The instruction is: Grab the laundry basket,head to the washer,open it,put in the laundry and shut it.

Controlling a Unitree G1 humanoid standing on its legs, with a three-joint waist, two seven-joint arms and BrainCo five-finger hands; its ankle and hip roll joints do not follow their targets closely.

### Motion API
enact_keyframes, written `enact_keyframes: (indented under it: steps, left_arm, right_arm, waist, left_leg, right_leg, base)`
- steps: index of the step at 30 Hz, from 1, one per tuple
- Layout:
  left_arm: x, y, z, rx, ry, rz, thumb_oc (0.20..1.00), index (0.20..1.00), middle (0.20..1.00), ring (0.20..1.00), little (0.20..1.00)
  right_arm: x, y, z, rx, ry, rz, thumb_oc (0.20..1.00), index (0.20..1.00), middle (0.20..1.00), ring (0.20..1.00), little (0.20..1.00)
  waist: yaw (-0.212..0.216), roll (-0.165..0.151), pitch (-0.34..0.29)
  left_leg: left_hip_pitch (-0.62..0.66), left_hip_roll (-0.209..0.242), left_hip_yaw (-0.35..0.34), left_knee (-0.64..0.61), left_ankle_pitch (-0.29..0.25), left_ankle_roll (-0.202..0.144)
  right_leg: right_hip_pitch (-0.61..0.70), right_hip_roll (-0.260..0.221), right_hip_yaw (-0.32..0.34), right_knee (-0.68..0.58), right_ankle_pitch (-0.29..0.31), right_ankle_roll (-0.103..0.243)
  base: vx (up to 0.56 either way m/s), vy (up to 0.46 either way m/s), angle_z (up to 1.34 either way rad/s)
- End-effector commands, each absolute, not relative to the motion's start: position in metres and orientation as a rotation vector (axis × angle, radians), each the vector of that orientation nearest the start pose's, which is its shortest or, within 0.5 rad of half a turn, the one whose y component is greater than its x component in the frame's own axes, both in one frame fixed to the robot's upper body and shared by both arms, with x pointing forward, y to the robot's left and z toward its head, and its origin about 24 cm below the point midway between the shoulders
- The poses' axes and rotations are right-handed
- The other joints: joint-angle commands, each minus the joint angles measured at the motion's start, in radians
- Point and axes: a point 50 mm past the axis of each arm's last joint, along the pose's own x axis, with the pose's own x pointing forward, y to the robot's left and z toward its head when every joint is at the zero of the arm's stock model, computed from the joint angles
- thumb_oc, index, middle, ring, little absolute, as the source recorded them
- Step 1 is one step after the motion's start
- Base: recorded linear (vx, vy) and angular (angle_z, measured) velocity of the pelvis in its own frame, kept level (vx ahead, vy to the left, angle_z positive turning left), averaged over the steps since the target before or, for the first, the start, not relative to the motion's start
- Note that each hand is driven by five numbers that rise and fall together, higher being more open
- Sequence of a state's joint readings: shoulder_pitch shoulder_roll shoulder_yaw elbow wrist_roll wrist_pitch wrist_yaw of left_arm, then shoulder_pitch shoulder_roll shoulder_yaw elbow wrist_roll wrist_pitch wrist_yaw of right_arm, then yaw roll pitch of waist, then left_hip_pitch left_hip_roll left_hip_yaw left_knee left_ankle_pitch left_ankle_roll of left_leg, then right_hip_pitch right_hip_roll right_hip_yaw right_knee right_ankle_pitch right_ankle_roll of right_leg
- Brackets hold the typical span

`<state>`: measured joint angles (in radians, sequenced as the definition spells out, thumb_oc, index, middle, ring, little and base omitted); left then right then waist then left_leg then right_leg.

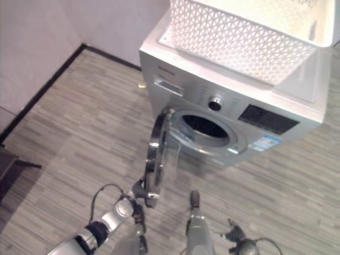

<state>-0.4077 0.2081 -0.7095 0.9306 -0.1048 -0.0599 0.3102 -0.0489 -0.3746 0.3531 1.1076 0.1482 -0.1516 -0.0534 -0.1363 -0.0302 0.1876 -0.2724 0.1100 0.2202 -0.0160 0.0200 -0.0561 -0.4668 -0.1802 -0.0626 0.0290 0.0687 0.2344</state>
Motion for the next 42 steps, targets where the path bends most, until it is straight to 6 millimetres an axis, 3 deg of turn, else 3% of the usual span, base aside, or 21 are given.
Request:
enact_keyframes:
  steps: [1,8,10,13,15,17,18,19,22,25,26,30,32,33,34,35,36,37,40,41,42]
  left_arm:
    - [0.331,-0.021,0.069,0.516,-0.174,-0.554,1.0,1.0,1.0,1.0,1.0]
    - [0.328,-0.053,0.106,0.473,-0.3,-0.61,1.0,1.0,1.0,1.0,1.0]
    - [0.326,-0.068,0.124,0.454,-0.356,-0.627,1.0,1.0,1.0,1.0,1.0]
    - [0.32,-0.079,0.138,0.43,-0.404,-0.652,1.0,1.0,1.0,1.0,1.0]
    - [0.319,-0.089,0.156,0.406,-0.454,-0.643,1.0,1.0,1.0,1.0,1.0]
    - [0.319,-0.101,0.19,0.42,-0.553,-0.632,1.0,1.0,1.0,1.0,1.0]
    - [0.319,-0.101,0.19,0.42,-0.553,-0.632,1.0,1.0,1.0,1.0,1.0]
    - [0.325,-0.099,0.21,0.434,-0.607,-0.595,1.0,1.0,1.0,1.0,1.0]
    - [0.336,-0.085,0.231,0.44,-0.649,-0.538,1.0,1.0,1.0,1.0,1.0]
    - [0.342,-0.076,0.235,0.426,-0.643,-0.517,1.0,1.0,1.0,1.0,1.0]
    - [0.348,-0.065,0.228,0.399,-0.603,-0.507,1.0,1.0,1.0,1.0,1.0]
    - [0.35,-0.057,0.206,0.337,-0.512,-0.528,1.0,1.0,1.0,1.0,1.0]
    - [0.354,-0.04,0.164,0.291,-0.357,-0.526,1.0,1.0,1.0,1.0,1.0]
    - [0.354,-0.04,0.164,0.291,-0.357,-0.526,1.0,1.0,1.0,1.0,1.0]
    - [0.353,-0.028,0.141,0.282,-0.288,-0.525,1.0,1.0,1.0,1.0,1.0]
    - [0.346,-0.01,0.104,0.232,-0.172,-0.522,1.0,1.0,1.0,1.0,1.0]
    - [0.346,-0.009,0.104,0.232,-0.171,-0.522,1.0,1.0,1.0,1.0,1.0]
    - [0.339,0.005,0.077,0.207,-0.08,-0.522,1.0,1.0,1.0,1.0,1.0]
    - [0.3,0.053,-0.005,0.25,0.187,-0.518,1.0,1.0,1.0,1.0,1.0]
    - [0.29,0.065,-0.021,0.25,0.246,-0.499,1.0,1.0,1.0,1.0,1.0]
    - [0.289,0.065,-0.022,0.251,0.248,-0.499,1.0,1.0,1.0,1.0,1.0]
  right_arm:
    - [0.149,-0.263,-0.126,-0.417,0.908,-0.005,1.0,1.0,1.0,1.0,1.0]
    - [0.146,-0.274,-0.122,-0.407,0.904,-0.034,1.0,1.0,1.0,1.0,1.0]
    - [0.147,-0.278,-0.12,-0.41,0.9,-0.038,1.0,1.0,1.0,1.0,1.0]
    - [0.157,-0.29,-0.105,-0.444,0.825,-0.039,1.0,1.0,1.0,1.0,1.0]
    - [0.16,-0.286,-0.101,-0.424,0.803,-0.023,1.0,1.0,1.0,1.0,1.0]
    - [0.164,-0.285,-0.098,-0.419,0.784,-0.014,1.0,1.0,1.0,1.0,1.0]
    - [0.164,-0.285,-0.098,-0.419,0.783,-0.014,1.0,1.0,1.0,1.0,1.0]
    - [0.162,-0.287,-0.098,-0.42,0.789,-0.013,1.0,1.0,1.0,1.0,1.0]
    - [0.151,-0.289,-0.103,-0.429,0.821,-0.01,1.0,1.0,1.0,1.0,1.0]
    - [0.142,-0.287,-0.108,-0.425,0.849,-0.013,1.0,1.0,1.0,1.0,1.0]
    - [0.133,-0.286,-0.113,-0.42,0.878,-0.021,1.0,1.0,1.0,1.0,1.0]
    - [0.123,-0.283,-0.12,-0.408,0.914,-0.041,1.0,1.0,1.0,1.0,1.0]
    - [0.117,-0.282,-0.125,-0.398,0.949,-0.055,1.0,1.0,1.0,1.0,1.0]
    - [0.117,-0.281,-0.125,-0.398,0.95,-0.055,1.0,1.0,1.0,1.0,1.0]
    - [0.116,-0.279,-0.127,-0.392,0.955,-0.058,1.0,1.0,1.0,1.0,1.0]
    - [0.111,-0.276,-0.13,-0.375,0.97,-0.059,1.0,1.0,1.0,1.0,1.0]
    - [0.111,-0.275,-0.13,-0.374,0.97,-0.058,1.0,1.0,1.0,1.0,1.0]
    - [0.108,-0.273,-0.132,-0.358,0.979,-0.066,1.0,1.0,1.0,1.0,1.0]
    - [0.112,-0.265,-0.134,-0.324,0.974,-0.054,1.0,1.0,1.0,1.0,1.0]
    - [0.114,-0.265,-0.134,-0.321,0.968,-0.056,1.0,1.0,1.0,1.0,1.0]
    - [0.114,-0.264,-0.134,-0.32,0.97,-0.055,1.0,1.0,1.0,1.0,1.0]
  waist:
    - [-0.109,-0.005,0.049]
    - [-0.156,0.03,0.057]
    - [-0.175,0.046,0.071]
    - [-0.194,0.052,0.08]
    - [-0.209,0.053,0.084]
    - [-0.242,0.053,0.082]
    - [-0.242,0.053,0.082]
    - [-0.259,0.056,0.079]
    - [-0.268,0.067,0.074]
    - [-0.265,0.077,0.071]
    - [-0.256,0.085,0.065]
    - [-0.232,0.099,0.054]
    - [-0.206,0.105,0.037]
    - [-0.207,0.104,0.037]
    - [-0.196,0.105,0.027]
    - [-0.171,0.107,0.015]
    - [-0.171,0.105,0.012]
    - [-0.152,0.105,0.006]
    - [-0.08,0.102,-0.019]
    - [-0.064,0.1,-0.028]
    - [-0.066,0.099,-0.029]
  left_leg:
    - [0.091,0.105,-0.019,-0.071,0.073,-0.088]
    - [0.103,0.123,0.037,-0.071,0.084,-0.102]
    - [0.12,0.128,0.068,-0.071,0.084,-0.106]
    - [0.122,0.128,0.082,-0.071,0.087,-0.109]
    - [0.122,0.129,0.096,-0.071,0.09,-0.111]
    - [0.118,0.131,0.126,-0.071,0.09,-0.114]
    - [0.117,0.131,0.127,-0.071,0.09,-0.114]
    - [0.114,0.136,0.141,-0.071,0.092,-0.118]
    - [0.108,0.141,0.151,-0.071,0.098,-0.124]
    - [0.106,0.142,0.148,-0.071,0.1,-0.125]
    - [0.106,0.141,0.14,-0.071,0.099,-0.124]
    - [0.111,0.139,0.109,-0.071,0.097,-0.123]
    - [0.134,0.135,0.078,-0.071,0.089,-0.12]
    - [0.135,0.135,0.077,-0.071,0.089,-0.12]
    - [0.145,0.131,0.064,-0.071,0.087,-0.119]
    - [0.17,0.127,0.042,-0.071,0.077,-0.115]
    - [0.166,0.126,0.042,-0.071,0.08,-0.115]
    - [0.182,0.124,0.031,-0.071,0.076,-0.113]
    - [0.227,0.112,-0.01,-0.071,0.064,-0.104]
    - [0.229,0.108,-0.019,-0.071,0.065,-0.102]
    - [0.23,0.108,-0.02,-0.071,0.065,-0.102]
  right_leg:
    - [0.1,0.014,0.02,-0.116,0.14,-0.029]
    - [0.063,0.039,0.069,-0.116,0.14,-0.036]
    - [0.055,0.053,0.093,-0.116,0.134,-0.037]
    - [0.044,0.056,0.107,-0.116,0.135,-0.041]
    - [0.03,0.063,0.124,-0.116,0.137,-0.042]
    - [0.001,0.079,0.156,-0.116,0.149,-0.039]
    - [0.0,0.079,0.157,-0.116,0.149,-0.039]
    - [-0.015,0.087,0.17,-0.116,0.154,-0.039]
    - [-0.03,0.092,0.174,-0.116,0.157,-0.041]
    - [-0.031,0.091,0.166,-0.116,0.156,-0.042]
    - [-0.024,0.087,0.157,-0.116,0.151,-0.042]
    - [0.006,0.073,0.126,-0.116,0.138,-0.045]
    - [0.063,0.055,0.09,-0.116,0.121,-0.049]
    - [0.064,0.055,0.09,-0.116,0.12,-0.049]
    - [0.086,0.047,0.076,-0.116,0.115,-0.051]
    - [0.137,0.038,0.048,-0.116,0.102,-0.053]
    - [0.133,0.037,0.048,-0.116,0.104,-0.054]
    - [0.159,0.03,0.032,-0.116,0.097,-0.057]
    - [0.256,0.016,-0.021,-0.116,0.071,-0.065]
    - [0.266,0.012,-0.03,-0.116,0.071,-0.066]
    - [0.268,0.012,-0.031,-0.116,0.07,-0.066]
  base:
    - [0.05,-0.074,-0.83]
    - [0.08,-0.044,-0.37]
    - [0.11,-0.026,-0.36]
    - [0.06,-0.029,-0.73]
    - [0.05,-0.018,-0.33]
    - [0.07,-0.007,-0.38]
    - [0.07,-0.029,-0.47]
    - [0.05,-0.035,-0.36]
    - [0.05,-0.033,-0.26]
    - [0.02,-0.009,-0.04]
    - [0.02,-0.022,0.04]
    - [0.02,-0.034,0.29]
    - [0.03,-0.018,0.47]
    - [0.02,-0.001,0.55]
    - [0.05,0.016,0.59]
    - [0.04,0.013,0.48]
    - [0.05,0.03,0.36]
    - [0.01,0.034,0.37]
    - [-0.02,0.074,0.42]
    - [-0.03,0.029,0.53]
    - [-0.06,0.057,0.61]
